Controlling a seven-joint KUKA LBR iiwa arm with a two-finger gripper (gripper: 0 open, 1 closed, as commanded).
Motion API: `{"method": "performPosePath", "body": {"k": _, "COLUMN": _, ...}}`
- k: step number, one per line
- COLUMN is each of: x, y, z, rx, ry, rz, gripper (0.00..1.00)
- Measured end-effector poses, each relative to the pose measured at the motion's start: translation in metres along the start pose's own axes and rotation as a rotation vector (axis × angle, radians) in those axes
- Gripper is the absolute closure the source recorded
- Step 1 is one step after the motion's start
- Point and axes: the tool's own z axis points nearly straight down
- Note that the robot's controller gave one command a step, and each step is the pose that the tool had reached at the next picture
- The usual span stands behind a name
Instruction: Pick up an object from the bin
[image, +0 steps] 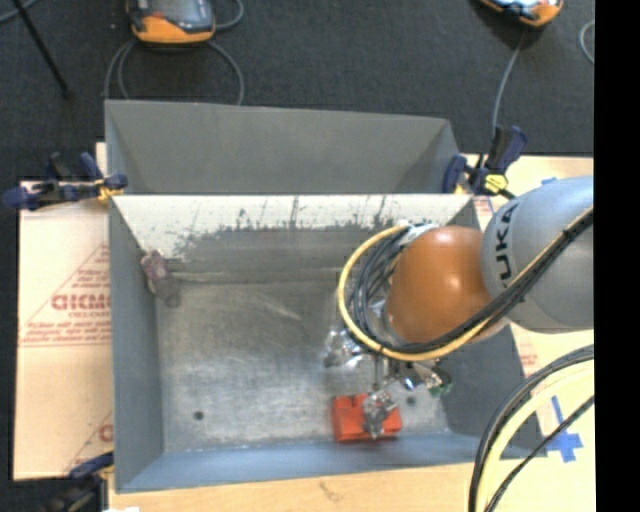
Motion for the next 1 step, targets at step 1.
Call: {"method": "performPosePath", "body": {"k": 1, "x": 0.0105, "y": -0.0350, "z": -0.0316, "rx": -0.001, "ry": 0.005, "rz": -0.158, "gripper": 0.00}}
